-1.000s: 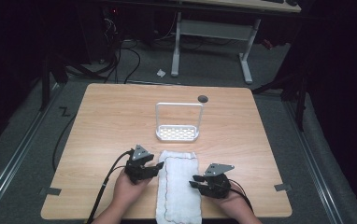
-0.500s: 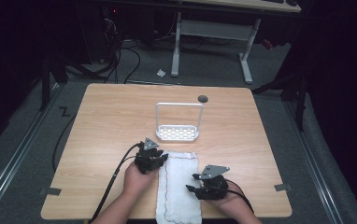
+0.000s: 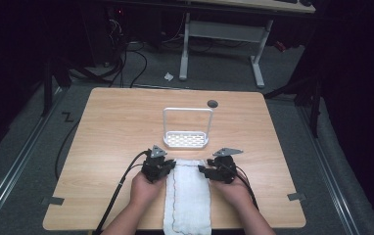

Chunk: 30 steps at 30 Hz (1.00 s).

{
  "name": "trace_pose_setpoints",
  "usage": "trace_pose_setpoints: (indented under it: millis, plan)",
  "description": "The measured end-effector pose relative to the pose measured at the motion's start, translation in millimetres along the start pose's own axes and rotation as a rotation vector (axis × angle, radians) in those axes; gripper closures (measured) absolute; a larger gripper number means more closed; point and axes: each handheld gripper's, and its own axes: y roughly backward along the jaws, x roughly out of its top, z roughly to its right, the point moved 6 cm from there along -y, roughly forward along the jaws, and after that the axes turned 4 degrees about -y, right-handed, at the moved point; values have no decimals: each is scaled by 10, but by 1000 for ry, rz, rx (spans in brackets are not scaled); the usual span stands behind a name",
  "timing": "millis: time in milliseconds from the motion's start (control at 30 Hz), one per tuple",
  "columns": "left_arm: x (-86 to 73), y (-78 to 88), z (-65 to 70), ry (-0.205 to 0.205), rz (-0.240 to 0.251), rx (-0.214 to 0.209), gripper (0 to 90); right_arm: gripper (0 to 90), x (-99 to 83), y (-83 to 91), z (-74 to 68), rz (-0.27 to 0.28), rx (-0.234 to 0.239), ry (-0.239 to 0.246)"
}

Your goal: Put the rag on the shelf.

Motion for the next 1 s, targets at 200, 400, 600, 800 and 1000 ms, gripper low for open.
trace_pose_setpoints:
  millis: [200,400,600,800,1000]
  plan:
    - [-1,1,-7,8,0,-6,827,661,-2,-28,-60,5,-26,34]
    - [-3,7,15,-22,-2,13,813,792,-26,-35,-85,15,-7,26]
    - [-6,8,8,-11,-2,0,821,850,-44,-38,-70,28,47,6]
    - [-7,20,-3,8,-3,-30,838,861,-27,6,-113,45,22,46]
    - [57,181,53,67,112,-71,841,861,39,164,-210,121,-6,91]
